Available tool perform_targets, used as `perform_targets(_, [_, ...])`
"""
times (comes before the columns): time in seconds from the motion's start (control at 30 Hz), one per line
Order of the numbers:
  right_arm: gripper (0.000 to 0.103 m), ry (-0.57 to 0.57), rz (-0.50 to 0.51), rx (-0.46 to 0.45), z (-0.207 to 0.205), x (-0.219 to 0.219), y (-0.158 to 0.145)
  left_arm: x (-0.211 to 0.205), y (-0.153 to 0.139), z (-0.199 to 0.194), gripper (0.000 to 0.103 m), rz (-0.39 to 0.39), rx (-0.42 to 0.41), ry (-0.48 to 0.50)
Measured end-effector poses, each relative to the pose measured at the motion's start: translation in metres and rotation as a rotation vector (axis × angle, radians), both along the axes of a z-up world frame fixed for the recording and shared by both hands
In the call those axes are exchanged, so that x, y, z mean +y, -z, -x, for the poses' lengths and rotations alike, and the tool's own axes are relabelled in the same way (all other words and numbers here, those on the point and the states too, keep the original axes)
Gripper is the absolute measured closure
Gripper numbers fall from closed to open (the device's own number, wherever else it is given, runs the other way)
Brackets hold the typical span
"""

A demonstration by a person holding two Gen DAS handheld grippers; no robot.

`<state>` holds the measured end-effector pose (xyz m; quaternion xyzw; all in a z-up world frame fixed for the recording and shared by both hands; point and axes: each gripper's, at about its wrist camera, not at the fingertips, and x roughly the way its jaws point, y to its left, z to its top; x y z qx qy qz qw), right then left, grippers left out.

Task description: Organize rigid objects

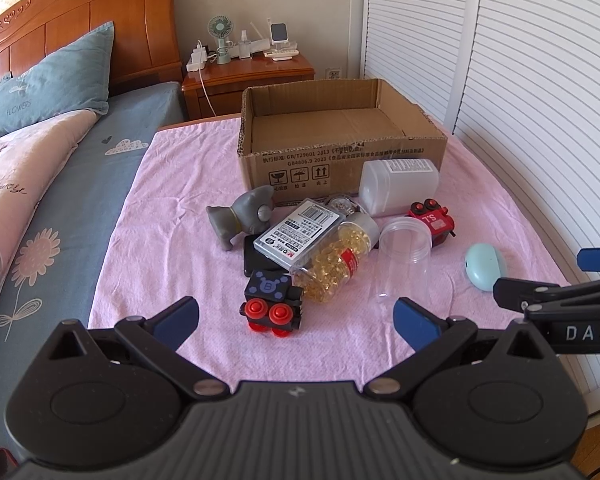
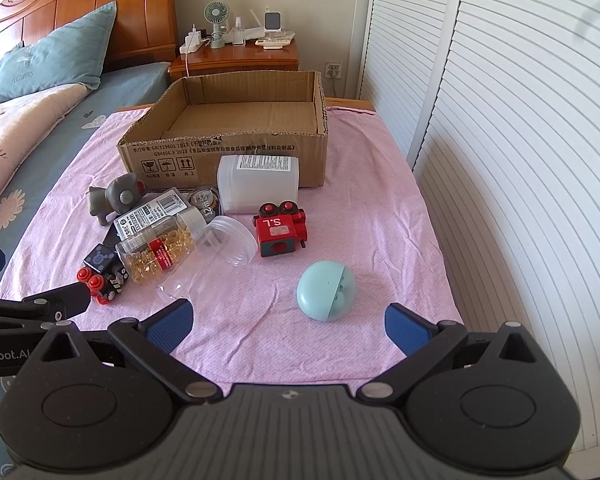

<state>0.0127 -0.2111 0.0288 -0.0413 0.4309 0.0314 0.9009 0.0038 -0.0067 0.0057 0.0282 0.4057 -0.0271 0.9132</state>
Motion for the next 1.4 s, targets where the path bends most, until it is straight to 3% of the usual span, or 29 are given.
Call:
perform_targets(0.93, [0.0, -0.029, 0.0, -0.025, -0.001, -0.003, 0.003, 0.006, 0.004, -0.004, 0.001, -0.008, -0.037, 0.073])
perform_targets(1.17, [0.0, -0.039, 0.067, -0.021, -0.011, -0.018, 0.02, 0.023, 0.016, -0.011, 0.001, 0.02, -0.037, 0.086])
perform_targets(1.4, [0.0, -0.006, 0.022, 0.042, -0.032, -0.038, 0.054, 0.035, 0.035, -0.018, 0.001, 0.02, -0.043, 0.121])
